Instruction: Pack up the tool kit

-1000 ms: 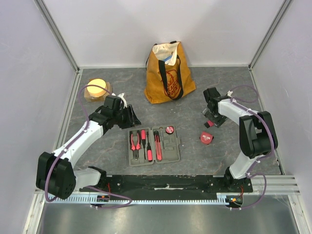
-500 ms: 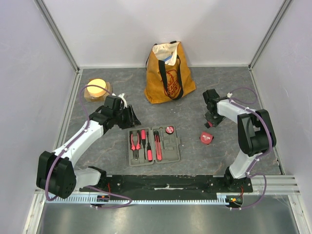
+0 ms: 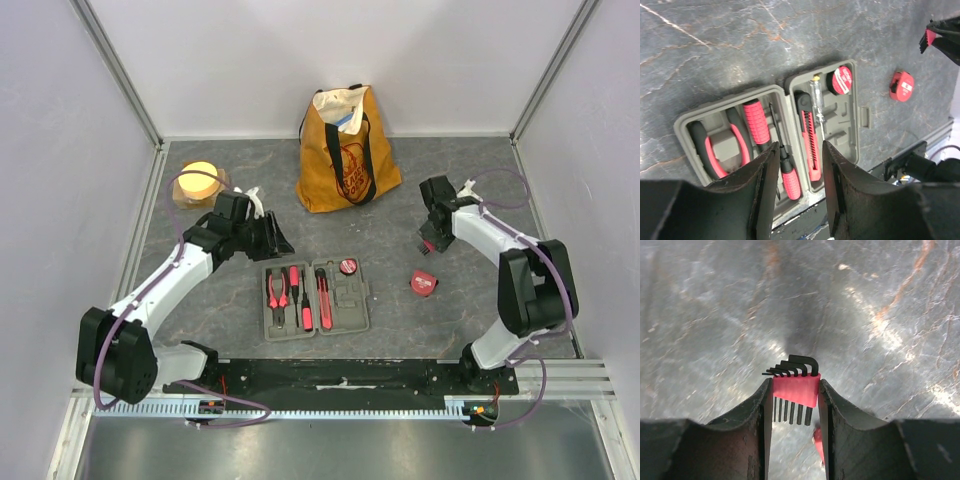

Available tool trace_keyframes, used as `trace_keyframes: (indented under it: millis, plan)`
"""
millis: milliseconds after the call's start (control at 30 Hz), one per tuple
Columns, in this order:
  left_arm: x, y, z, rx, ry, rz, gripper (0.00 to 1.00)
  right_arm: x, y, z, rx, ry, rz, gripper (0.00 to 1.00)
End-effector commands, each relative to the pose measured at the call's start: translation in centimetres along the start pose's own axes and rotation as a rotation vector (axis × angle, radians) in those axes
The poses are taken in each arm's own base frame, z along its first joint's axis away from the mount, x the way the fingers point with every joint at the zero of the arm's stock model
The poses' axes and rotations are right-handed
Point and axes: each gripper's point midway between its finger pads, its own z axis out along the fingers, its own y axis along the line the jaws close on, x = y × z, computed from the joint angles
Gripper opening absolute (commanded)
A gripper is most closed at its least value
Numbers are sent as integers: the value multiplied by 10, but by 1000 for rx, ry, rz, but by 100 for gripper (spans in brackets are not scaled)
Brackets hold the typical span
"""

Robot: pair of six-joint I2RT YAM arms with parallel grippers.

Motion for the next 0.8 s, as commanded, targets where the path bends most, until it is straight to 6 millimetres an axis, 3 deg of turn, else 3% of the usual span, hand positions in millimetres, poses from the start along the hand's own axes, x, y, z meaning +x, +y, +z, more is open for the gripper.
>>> trace_keyframes:
  millis: [0, 167, 300, 400, 633, 767]
  plan:
    - [-14, -35, -7, 160, -7, 68, 46, -14, 40, -51, -194, -10, -59, 21]
    - [-14, -69, -15, 347, 13, 104, 49, 11, 87, -110, -392, 4, -173, 20]
    - [-16, -91, -20, 448, 9, 125, 54, 57, 130, -160, -574, 56, -295, 20]
    - [-16, -95, -17, 466, 16, 117, 57, 90, 150, -192, -672, 84, -364, 20]
    - [-7, -99, -10, 524, 37, 86, 61, 140, 178, -237, -815, 138, -445, 20]
    - [-1, -103, -8, 560, 66, 50, 61, 156, 186, -248, -848, 151, -475, 19]
